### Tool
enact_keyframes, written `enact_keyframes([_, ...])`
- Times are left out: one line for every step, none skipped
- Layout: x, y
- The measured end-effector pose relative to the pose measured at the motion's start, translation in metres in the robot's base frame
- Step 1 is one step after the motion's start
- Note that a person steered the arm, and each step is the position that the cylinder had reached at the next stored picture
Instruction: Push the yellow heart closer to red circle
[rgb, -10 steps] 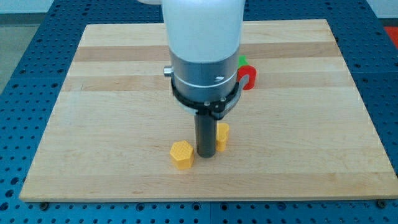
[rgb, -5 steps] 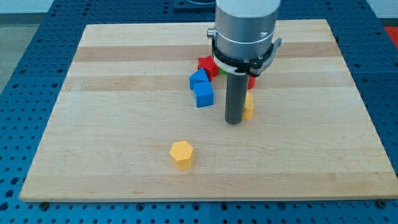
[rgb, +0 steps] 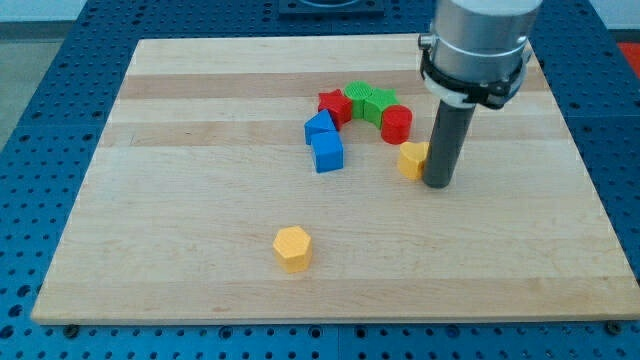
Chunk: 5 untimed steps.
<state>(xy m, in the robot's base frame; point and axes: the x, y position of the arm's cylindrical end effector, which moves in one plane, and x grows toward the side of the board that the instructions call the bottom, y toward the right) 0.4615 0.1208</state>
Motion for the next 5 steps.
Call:
enact_keyframes([-0.0074,0.0])
enact_keyframes([-0.0124,0.0])
enact_keyframes([-0.0148,0.0])
enact_keyframes([-0.0148,0.0005])
enact_keyframes([-0.015,0.0027])
